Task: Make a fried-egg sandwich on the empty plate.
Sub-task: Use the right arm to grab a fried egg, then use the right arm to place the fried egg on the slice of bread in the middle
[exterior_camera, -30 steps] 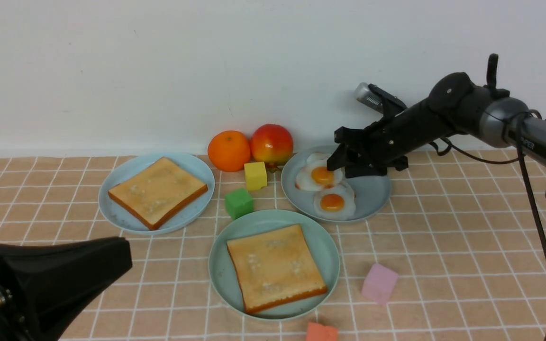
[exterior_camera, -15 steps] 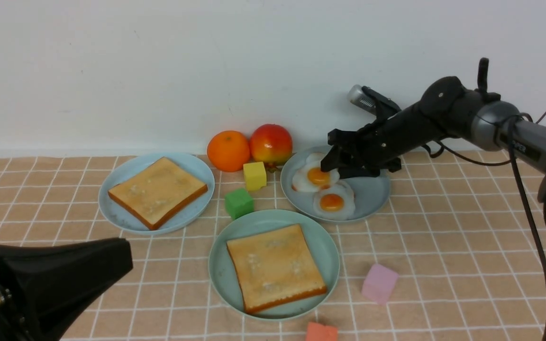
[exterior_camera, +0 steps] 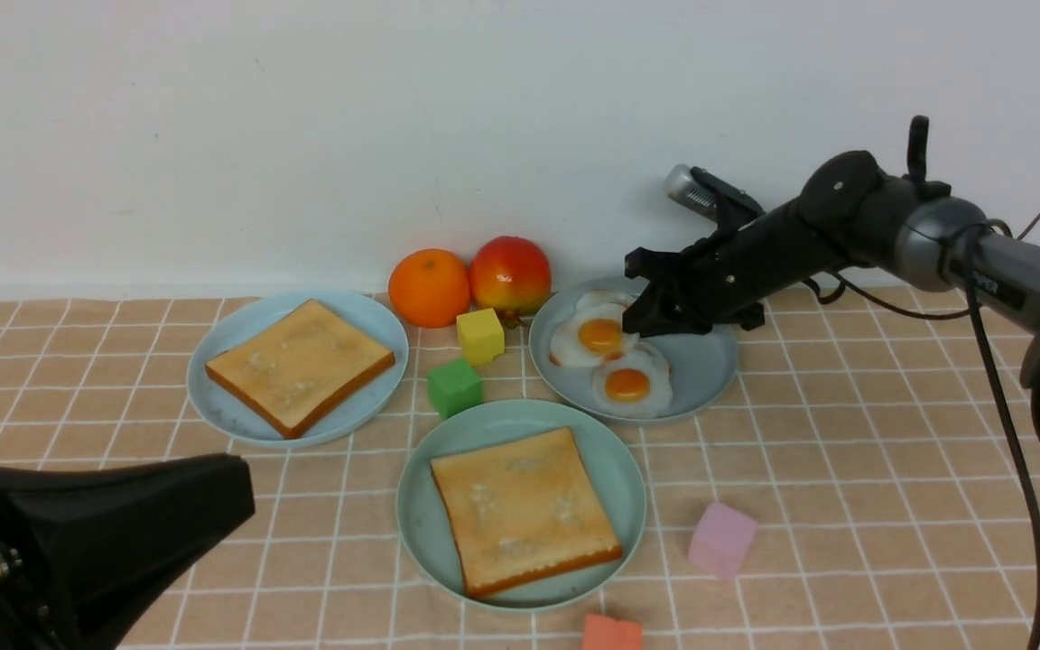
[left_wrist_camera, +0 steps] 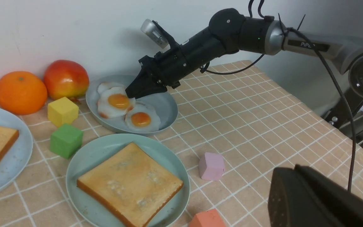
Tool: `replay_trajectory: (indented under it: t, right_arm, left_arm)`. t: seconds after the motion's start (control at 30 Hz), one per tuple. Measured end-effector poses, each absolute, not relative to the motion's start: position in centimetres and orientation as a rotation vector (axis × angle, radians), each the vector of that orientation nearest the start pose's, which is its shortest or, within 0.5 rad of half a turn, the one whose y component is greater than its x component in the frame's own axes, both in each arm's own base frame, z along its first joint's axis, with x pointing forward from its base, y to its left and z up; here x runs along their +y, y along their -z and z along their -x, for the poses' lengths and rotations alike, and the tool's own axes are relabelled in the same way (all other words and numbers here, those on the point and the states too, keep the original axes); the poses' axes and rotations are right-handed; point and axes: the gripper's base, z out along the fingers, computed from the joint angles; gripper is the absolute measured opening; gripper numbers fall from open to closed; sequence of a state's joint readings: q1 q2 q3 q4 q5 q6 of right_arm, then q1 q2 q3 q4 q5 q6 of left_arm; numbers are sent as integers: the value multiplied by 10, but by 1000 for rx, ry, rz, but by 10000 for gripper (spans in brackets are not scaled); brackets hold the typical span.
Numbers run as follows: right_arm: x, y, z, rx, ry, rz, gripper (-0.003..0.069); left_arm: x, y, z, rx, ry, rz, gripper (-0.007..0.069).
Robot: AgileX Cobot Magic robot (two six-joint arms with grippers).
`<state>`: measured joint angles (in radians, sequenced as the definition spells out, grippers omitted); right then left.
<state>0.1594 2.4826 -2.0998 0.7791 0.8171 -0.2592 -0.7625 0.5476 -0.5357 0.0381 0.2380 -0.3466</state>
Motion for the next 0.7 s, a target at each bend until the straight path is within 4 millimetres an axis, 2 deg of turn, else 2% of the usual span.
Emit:
replay_trajectory:
  t: [0.2,0.23,0.27,0.3,0.37,0.47,0.53,0.57,0.63,0.67,0.7]
  right_arm:
    - [132,-170,-521,2520,-881,29,65]
    - [132,-183,-518,2506,-881,57,65]
    - [132,-185,-518,2504,-880,61,65]
    - [132,-205,-513,2483,-884,98,65]
    - [132,-220,-508,2472,-893,127,65]
    - [132,-251,-492,2493,-937,217,65]
    - [133,-263,-479,2527,-966,268,65]
    - [133,-263,-477,2536,-969,272,65]
    - [143,-268,-454,2599,-993,342,65]
    - [145,-270,-452,2595,-994,349,65]
    - [154,-265,-438,2635,-1006,377,65]
  left_arm:
    - [-80,-329,-85,1753,773,-397,24]
    - [-80,-329,-85,1756,772,-397,24]
    - [-80,-329,-85,1757,772,-398,24]
    - [-80,-328,-85,1764,769,-399,24]
    - [-80,-327,-85,1778,763,-402,24]
    - [-80,-325,-85,1801,751,-408,24]
    - [-79,-323,-85,1818,731,-420,25]
    - [-79,-322,-85,1819,728,-422,25]
    - [-77,-320,-85,1843,684,-447,27]
    - [-77,-319,-85,1844,678,-451,27]
    - [-76,-318,-85,1856,653,-464,29]
